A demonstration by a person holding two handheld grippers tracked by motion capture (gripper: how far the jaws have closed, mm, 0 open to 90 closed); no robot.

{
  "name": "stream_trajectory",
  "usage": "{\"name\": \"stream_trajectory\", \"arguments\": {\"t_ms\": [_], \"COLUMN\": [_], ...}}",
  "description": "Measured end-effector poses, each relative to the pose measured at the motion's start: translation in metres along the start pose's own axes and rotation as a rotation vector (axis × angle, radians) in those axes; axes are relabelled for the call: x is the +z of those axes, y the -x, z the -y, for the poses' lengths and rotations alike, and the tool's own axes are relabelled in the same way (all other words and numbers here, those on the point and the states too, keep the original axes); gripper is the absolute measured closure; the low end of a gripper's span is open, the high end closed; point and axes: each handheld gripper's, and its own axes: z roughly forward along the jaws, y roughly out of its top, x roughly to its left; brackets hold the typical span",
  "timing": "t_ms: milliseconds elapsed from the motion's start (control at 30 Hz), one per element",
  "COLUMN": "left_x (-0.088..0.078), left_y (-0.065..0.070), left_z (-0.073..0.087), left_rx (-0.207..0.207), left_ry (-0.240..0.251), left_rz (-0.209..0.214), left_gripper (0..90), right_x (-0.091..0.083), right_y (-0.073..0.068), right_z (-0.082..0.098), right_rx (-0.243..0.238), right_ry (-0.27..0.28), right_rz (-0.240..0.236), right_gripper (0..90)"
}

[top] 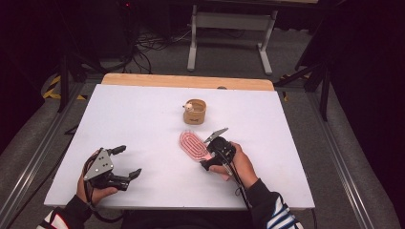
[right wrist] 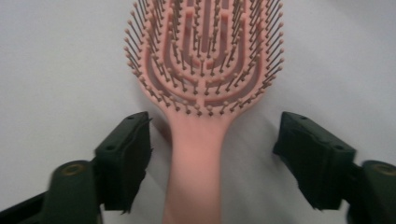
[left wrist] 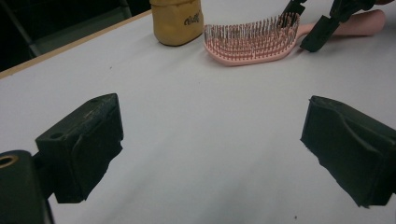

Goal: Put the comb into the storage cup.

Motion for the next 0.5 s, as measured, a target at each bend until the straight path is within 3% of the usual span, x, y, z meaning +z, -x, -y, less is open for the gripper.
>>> {"name": "stream_trajectory", "arguments": {"t_ms": [100, 200, 233, 300, 500], "left_x": [0.0001, 0.0004, 0.0008, 0.0015, 0.0016], "left_y": [0.0002, 0.0, -0.0002, -0.0001, 0.0012], "left_z": [0.0, 0.0, 0.0002, 0.0003, -0.0002], "left_rx": [0.001, -0.001, -0.003, -0.005, -0.003], "left_ry": [-0.002, -0.003, -0.002, -0.004, -0.005], "left_rz": [0.0, 0.002, 0.003, 0.004, 0.005], "left_gripper": [6.6, 6.6, 6.6, 6.6, 6.6], "right_x": [-0.0027, -0.0032, -0.0038, -0.0042, -0.0045], "right_y": [-0.0012, -0.0009, -0.0002, 0.0007, 0.0032], "right_z": [0.0011, 0.0017, 0.0026, 0.0034, 0.0063], "right_rx": [-0.003, -0.009, -0.011, -0.013, -0.015], "right_ry": [0.025, 0.03, 0.039, 0.048, 0.07], "right_rz": [-0.012, -0.015, -0.016, -0.015, -0.02], "right_gripper": [47.8, 51.4, 59.6, 65.7, 68.8]}}
